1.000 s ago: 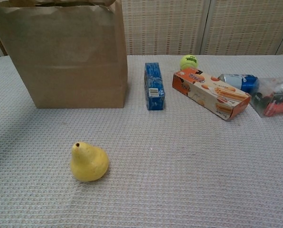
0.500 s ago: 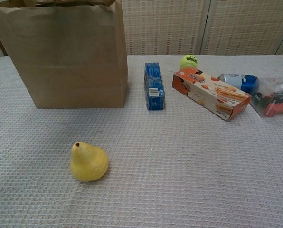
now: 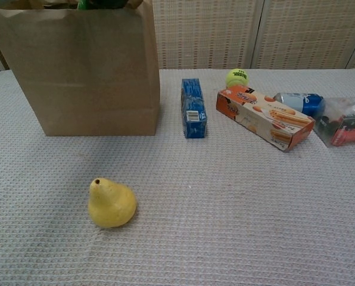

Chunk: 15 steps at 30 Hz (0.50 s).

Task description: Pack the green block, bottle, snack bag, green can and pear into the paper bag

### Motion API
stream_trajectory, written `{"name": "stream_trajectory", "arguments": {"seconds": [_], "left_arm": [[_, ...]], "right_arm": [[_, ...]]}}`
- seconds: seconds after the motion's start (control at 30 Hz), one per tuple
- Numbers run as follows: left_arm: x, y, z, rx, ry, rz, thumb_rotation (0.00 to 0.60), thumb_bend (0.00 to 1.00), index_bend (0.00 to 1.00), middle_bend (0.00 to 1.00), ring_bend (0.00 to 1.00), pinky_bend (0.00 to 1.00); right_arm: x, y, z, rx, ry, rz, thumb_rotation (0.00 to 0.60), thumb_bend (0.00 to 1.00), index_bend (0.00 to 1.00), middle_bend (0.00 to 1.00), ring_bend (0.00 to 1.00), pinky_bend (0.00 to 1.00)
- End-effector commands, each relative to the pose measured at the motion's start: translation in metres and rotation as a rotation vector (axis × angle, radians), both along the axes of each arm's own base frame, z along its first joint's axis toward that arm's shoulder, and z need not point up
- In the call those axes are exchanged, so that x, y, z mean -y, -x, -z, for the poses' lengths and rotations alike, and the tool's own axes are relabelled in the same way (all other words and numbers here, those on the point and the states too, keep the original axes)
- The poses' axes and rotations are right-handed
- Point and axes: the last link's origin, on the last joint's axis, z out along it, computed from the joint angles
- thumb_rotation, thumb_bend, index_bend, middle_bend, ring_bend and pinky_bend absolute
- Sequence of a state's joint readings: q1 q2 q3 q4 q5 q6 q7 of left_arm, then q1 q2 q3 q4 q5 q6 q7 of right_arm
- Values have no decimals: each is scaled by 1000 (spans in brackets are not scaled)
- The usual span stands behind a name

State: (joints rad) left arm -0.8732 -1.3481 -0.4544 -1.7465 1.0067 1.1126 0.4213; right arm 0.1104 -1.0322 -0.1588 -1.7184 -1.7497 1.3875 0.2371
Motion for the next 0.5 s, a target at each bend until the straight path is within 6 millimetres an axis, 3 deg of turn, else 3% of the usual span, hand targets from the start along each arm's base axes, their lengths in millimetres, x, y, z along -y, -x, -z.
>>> {"name": "stream_trajectory", "arguments": {"seconds": [0.03, 0.5], "left_arm": [[1, -1, 0, 13, 2, -3, 600, 390, 19, 0, 19, 214], [-2, -9, -8, 14, -33, 8, 600, 356, 0, 0, 0, 145]], "right_arm": [[0, 0, 0, -3, 0, 0, 600, 58, 0, 0, 0, 0], [0, 0, 0, -9, 6, 1, 600, 58, 0, 0, 0, 0]]}}
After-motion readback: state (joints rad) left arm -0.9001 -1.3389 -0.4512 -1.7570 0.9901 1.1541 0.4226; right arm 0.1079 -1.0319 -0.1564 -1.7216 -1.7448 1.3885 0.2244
